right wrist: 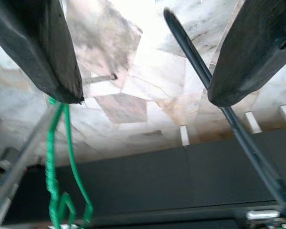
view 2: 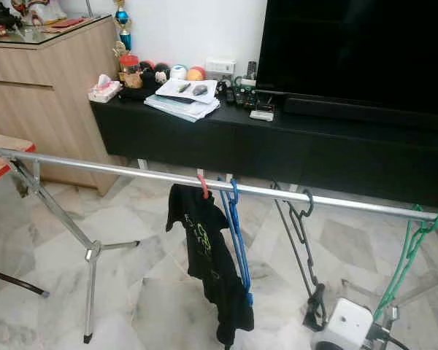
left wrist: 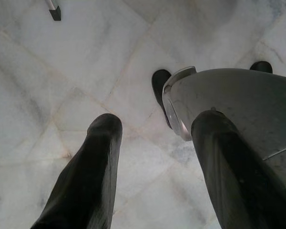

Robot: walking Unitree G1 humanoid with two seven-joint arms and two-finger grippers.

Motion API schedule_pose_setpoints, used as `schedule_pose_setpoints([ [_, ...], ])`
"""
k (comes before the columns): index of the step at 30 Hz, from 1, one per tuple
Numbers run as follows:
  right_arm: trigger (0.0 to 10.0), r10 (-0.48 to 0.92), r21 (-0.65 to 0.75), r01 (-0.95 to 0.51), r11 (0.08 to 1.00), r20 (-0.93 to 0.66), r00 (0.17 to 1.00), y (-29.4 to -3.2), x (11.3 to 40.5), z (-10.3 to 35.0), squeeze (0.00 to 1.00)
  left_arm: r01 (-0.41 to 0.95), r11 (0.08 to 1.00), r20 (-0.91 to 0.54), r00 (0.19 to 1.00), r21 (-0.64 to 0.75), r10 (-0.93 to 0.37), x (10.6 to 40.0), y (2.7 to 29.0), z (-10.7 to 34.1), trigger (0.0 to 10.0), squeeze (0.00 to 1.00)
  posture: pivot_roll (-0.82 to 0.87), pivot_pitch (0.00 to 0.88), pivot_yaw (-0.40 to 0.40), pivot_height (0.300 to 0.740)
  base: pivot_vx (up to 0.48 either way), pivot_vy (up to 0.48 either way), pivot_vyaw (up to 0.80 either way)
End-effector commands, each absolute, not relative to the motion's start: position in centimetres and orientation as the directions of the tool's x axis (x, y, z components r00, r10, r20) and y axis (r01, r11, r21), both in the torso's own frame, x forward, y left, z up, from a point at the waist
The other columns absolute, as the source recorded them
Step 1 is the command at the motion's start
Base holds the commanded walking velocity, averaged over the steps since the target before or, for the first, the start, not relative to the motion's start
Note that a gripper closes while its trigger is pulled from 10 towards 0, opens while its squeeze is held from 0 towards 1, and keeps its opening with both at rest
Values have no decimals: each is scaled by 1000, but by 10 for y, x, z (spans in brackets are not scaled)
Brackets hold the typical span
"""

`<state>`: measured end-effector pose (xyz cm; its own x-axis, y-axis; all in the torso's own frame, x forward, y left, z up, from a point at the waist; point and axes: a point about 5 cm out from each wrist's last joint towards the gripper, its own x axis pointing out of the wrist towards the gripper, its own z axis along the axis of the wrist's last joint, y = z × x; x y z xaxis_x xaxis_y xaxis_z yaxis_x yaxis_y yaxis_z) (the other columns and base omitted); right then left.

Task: Hang hanger

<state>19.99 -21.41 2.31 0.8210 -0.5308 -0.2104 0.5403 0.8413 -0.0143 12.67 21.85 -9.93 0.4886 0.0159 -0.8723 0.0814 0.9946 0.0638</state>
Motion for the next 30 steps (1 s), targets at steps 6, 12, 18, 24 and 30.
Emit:
schedule_pose_setpoints([
  [6,10000,-557,47,598,800,-309,771,-210,192,15,722,77,995,-876,482,63,18,122,218,-101,10000,0,-87,16,-19,740,0,0,0],
  [12,10000,-474,18,533,846,-433,767,-201,191,-4,722,73,996,-874,486,60,17,122,218,-101,10000,0,-86,16,-20,740,0,0,0],
  [18,10000,-348,-2,419,908,-557,754,-187,192,-21,722,64,997,-870,493,54,16,122,218,-101,10000,0,-83,16,-24,740,0,0,0],
  [24,10000,-218,0,300,954,-686,694,-180,195,-42,592,68,997,-871,492,47,8,122,217,-101,10000,0,-89,18,-20,740,0,0,0],
  [30,10000,-134,-16,196,981,-785,604,-183,201,-66,0,84,995,-871,491,48,1,123,217,-100,10000,0,-97,15,-13,740,0,0,0],
])
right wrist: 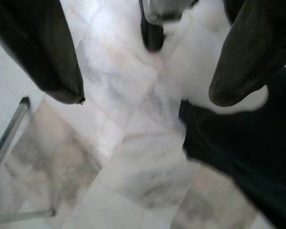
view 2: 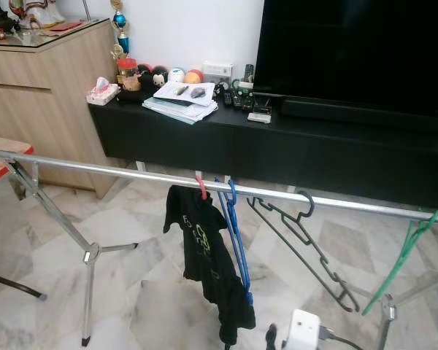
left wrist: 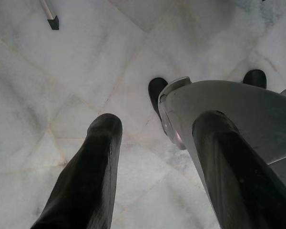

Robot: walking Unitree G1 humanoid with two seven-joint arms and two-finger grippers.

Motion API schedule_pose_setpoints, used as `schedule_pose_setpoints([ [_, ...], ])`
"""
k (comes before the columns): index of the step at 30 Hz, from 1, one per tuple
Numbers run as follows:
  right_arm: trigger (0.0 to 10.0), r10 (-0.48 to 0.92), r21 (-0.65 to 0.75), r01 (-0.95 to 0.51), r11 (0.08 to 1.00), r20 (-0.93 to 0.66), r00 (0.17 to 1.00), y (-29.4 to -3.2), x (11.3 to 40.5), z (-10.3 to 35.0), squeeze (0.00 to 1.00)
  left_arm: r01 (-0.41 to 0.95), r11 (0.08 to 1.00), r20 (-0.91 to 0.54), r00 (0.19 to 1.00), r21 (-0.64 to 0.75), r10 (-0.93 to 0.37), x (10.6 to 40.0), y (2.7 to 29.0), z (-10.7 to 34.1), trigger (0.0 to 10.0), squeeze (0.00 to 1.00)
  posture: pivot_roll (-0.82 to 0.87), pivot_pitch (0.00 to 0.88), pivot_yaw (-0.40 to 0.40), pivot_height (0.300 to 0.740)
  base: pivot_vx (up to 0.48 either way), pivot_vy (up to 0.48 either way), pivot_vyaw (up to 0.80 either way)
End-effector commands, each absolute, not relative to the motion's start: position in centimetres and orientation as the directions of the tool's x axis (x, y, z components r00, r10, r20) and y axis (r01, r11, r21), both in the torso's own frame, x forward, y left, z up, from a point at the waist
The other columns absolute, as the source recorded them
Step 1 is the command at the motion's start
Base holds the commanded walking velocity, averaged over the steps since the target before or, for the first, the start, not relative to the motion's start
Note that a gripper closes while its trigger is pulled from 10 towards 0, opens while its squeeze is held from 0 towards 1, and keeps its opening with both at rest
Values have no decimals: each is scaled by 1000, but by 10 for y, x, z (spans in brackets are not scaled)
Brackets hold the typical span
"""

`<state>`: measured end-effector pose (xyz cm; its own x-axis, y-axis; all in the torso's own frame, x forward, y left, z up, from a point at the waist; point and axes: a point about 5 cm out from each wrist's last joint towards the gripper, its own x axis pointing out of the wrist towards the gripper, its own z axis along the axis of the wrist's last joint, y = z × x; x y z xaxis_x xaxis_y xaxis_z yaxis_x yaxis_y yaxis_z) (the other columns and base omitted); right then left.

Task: Hang hanger

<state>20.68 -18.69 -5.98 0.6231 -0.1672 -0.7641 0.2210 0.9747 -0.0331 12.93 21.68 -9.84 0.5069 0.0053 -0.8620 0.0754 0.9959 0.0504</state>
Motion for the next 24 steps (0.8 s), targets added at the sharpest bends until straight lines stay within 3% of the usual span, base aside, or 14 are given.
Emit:
schedule_pose_setpoints([
  [1,10000,-134,-16,196,981,-785,604,-183,201,-66,0,84,995,-871,491,48,1,123,217,-100,10000,0,-97,15,-13,740,0,0,0],
  [8,10000,-57,-24,66,998,-827,559,-175,195,-78,0,50,991,-857,509,122,80,126,221,-99,10000,0,-85,25,10,740,0,0,0],
  [17,10000,-32,-1,59,998,-851,524,-169,188,-85,0,34,994,-871,485,101,72,124,219,-101,10000,0,-85,44,8,740,0,0,89],
  [24,10000,-45,-16,67,998,-890,454,-174,162,-96,0,28,995,-875,479,99,73,123,219,-101,10000,0,-86,55,8,740,0,0,-114],
])
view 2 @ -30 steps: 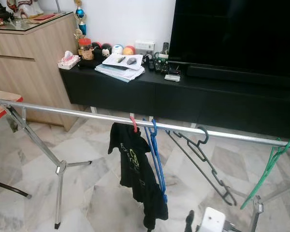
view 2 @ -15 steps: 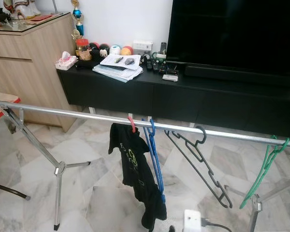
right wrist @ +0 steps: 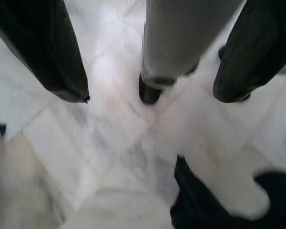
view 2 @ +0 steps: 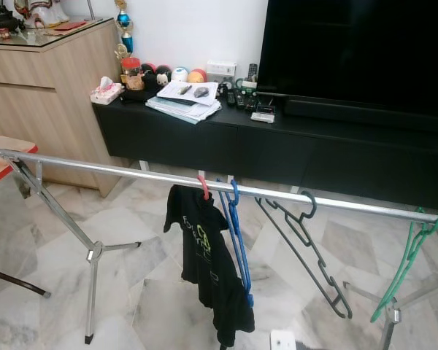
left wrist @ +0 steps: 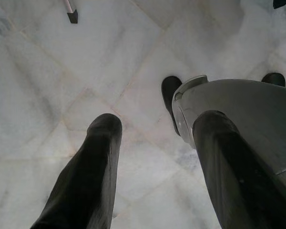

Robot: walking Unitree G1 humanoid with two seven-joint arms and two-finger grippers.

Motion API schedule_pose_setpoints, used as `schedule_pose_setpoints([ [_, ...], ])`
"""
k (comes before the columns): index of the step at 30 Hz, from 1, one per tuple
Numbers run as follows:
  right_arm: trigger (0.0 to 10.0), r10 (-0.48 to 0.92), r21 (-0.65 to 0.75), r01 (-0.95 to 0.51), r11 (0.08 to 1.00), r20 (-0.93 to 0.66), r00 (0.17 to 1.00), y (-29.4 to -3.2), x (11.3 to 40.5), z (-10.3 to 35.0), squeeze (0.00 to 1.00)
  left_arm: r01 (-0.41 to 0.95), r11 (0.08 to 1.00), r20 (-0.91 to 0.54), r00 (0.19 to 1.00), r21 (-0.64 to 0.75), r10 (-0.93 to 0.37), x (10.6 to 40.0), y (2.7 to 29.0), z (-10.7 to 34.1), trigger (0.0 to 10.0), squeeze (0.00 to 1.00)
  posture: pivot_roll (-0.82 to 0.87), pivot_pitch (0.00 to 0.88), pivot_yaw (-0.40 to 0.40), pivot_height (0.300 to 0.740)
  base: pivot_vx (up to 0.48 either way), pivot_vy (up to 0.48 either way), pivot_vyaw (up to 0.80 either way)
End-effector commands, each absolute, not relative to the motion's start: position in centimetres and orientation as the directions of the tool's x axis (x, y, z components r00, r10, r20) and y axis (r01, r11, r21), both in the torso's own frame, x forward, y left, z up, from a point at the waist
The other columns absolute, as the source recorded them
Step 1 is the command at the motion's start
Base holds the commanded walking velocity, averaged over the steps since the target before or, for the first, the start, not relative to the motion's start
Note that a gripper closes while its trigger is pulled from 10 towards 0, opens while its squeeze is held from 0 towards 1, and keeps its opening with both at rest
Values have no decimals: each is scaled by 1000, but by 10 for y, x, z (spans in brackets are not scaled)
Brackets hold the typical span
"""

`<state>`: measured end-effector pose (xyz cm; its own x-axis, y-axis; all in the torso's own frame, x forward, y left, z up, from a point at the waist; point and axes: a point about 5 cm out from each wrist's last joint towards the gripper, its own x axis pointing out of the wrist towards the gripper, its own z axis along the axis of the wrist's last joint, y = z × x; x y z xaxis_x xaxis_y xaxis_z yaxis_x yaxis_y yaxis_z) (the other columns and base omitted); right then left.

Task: Hang hanger

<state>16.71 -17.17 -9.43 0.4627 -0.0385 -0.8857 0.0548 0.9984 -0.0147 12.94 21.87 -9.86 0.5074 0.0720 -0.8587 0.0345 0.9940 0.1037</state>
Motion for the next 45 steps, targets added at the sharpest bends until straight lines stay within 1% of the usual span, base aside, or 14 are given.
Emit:
schedule_pose_setpoints([
  [1,10000,-49,-16,77,997,-892,449,-175,160,-97,0,30,994,-876,477,100,74,123,219,-101,10000,0,-86,56,8,740,0,0,-600],
  [8,10000,-42,-9,75,997,-891,453,-171,160,-97,0,36,994,-877,476,100,71,123,220,-101,10000,0,-81,57,13,740,0,0,-86],
  [18,10000,-21,8,55,998,-869,495,-158,181,-89,0,39,995,-880,472,90,62,123,220,-101,10000,0,-78,53,16,740,0,0,0],
  [22,10000,-13,12,47,999,-865,502,-153,186,-87,0,40,995,-880,471,87,58,123,220,-101,10000,0,-78,46,15,740,-250,0,0],
  [30,10000,-23,-2,43,999,-877,480,-164,170,-94,0,43,996,-882,469,82,53,122,219,-101,10000,0,-80,36,14,740,-276,0,0],
  [36,10000,-32,-13,45,999,-892,450,-177,146,-102,0,44,996,-882,469,80,50,122,219,-101,10000,0,-81,34,14,740,-282,0,0],
  [40,10000,-34,-15,46,999,-894,447,-178,142,-103,0,45,996,-881,470,80,50,123,219,-101,10000,0,-81,36,14,740,-281,0,0],
  [45,10000,-32,-11,49,999,-896,443,-174,138,-104,0,42,996,-880,472,83,54,123,219,-101,10000,0,-80,41,13,740,0,0,0],
])
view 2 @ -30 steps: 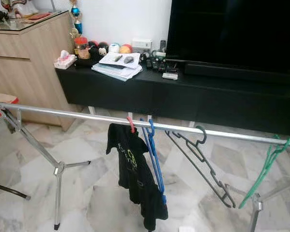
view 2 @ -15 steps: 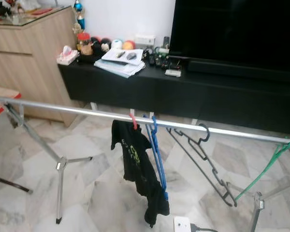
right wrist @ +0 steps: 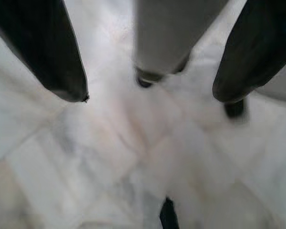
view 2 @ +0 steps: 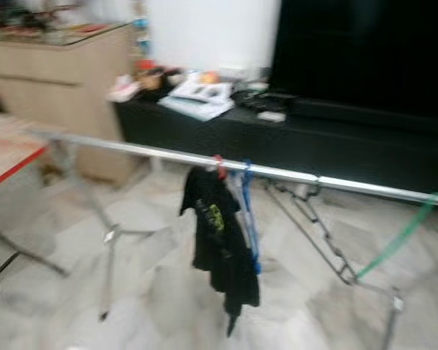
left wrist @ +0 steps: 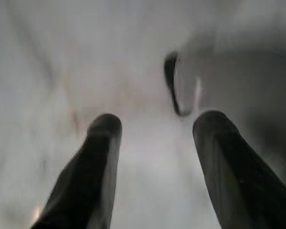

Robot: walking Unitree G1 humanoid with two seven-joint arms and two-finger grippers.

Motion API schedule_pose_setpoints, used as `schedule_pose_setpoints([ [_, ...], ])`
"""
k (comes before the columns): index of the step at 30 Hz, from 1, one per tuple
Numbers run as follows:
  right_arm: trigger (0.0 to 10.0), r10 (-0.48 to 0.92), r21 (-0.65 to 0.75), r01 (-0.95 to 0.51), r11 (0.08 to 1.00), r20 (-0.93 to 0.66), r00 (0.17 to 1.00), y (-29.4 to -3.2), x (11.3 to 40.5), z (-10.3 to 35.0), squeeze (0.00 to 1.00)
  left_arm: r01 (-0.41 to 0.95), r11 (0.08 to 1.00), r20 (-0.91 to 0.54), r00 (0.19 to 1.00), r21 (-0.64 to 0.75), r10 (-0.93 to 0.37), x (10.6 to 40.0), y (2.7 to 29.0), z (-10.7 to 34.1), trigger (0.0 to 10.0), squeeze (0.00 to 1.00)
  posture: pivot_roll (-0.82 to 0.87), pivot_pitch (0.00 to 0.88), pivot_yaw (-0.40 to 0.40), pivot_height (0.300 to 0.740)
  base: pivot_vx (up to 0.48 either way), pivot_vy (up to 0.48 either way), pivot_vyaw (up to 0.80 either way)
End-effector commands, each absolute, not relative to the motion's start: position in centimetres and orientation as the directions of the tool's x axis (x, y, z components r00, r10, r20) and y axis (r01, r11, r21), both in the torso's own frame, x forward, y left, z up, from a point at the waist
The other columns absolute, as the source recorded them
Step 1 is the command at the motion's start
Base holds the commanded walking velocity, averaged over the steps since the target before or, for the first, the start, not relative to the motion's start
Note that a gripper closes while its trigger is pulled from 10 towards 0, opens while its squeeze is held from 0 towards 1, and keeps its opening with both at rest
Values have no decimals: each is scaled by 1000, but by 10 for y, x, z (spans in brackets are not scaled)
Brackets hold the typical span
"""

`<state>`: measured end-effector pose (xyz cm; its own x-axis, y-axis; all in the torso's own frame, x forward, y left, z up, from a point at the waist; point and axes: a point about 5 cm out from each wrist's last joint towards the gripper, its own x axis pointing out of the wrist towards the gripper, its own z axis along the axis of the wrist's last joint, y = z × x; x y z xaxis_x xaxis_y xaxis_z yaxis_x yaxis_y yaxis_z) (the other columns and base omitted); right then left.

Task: Hang hanger

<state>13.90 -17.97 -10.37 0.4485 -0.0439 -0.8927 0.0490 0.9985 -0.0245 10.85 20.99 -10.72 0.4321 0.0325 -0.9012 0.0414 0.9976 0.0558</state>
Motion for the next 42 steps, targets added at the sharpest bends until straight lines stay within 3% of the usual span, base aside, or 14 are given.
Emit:
schedule_pose_setpoints([
  [1,10000,-32,-11,50,999,-896,443,-174,139,-104,0,41,996,-880,472,83,54,123,219,-101,10000,0,-80,41,13,740,0,0,0],
  [9,10000,-27,-5,49,999,-895,446,-168,143,-104,0,32,997,-884,464,68,45,123,218,-102,10000,0,-80,47,12,740,0,0,0],
  [31,10000,1,6,10,1000,-894,448,-150,155,-101,0,42,996,-879,474,76,47,124,218,-101,10000,0,-80,53,11,740,0,-66,-800],
  [42,10000,-23,-17,18,1000,-893,450,-174,156,-99,0,40,996,-878,476,76,47,124,217,-101,10000,0,-88,58,9,740,0,0,-800],
])
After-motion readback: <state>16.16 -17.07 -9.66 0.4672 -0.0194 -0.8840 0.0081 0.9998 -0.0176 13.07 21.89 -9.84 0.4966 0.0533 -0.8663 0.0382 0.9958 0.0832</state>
